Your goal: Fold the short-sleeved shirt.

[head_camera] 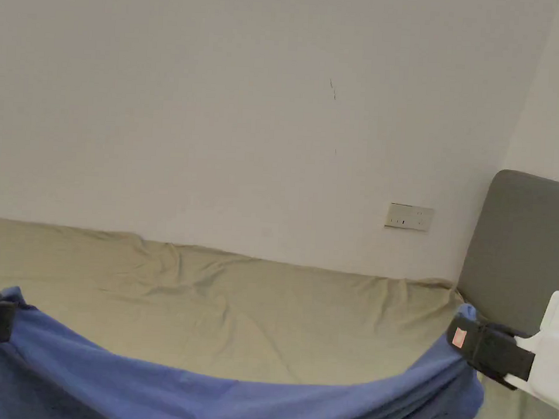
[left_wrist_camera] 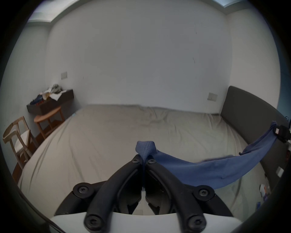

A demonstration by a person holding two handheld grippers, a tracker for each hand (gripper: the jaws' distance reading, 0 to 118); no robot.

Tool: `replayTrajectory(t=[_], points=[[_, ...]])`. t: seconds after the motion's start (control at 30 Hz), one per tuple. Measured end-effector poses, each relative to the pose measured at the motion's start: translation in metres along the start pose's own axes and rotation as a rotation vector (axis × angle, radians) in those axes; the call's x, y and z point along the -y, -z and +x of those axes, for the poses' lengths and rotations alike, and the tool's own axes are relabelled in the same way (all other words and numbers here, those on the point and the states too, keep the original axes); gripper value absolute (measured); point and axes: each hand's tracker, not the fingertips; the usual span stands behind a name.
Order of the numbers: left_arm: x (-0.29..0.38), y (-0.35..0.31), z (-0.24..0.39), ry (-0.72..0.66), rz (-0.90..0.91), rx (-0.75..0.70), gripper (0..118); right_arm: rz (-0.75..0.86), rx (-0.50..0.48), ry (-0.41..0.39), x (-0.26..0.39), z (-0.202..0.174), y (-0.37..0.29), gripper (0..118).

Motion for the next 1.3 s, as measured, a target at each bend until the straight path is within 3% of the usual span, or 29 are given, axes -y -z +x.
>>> replayTrajectory(t=[0.1,0.27,0.57,0.73,1.1,1.3], points=[[0.052,-0.024,-0.003,-0.007,0.031,-0.041,2,-0.094,0.029,-0.023,0.052,0.006,-0.023,6],[0.129,-0.072,-0.013,-0.099,-0.04,-0.011,2,-0.164,0.055,0.131,0.124,0.015,-0.077,6],[0.223,-0.161,-0.02,-0.096,-0.095,-0.075,2,-0.164,0.089,0.238,0.201,0.013,-0.187,6],[0.26,-0.2,-0.028,-0.141,-0.122,-0.087,2,-0.229,0.131,0.216,0.238,0.013,-0.233,6],[0.335,-0.261,-0.043,-0.166,-0.217,-0.131,2,-0.332,0.2,0.262,0.315,0.018,-0.286,6],[0.368,-0.271,-0.046,-0.184,-0.281,-0.145,2,-0.419,0.258,0.134,0.34,0.009,-0.3,6]])
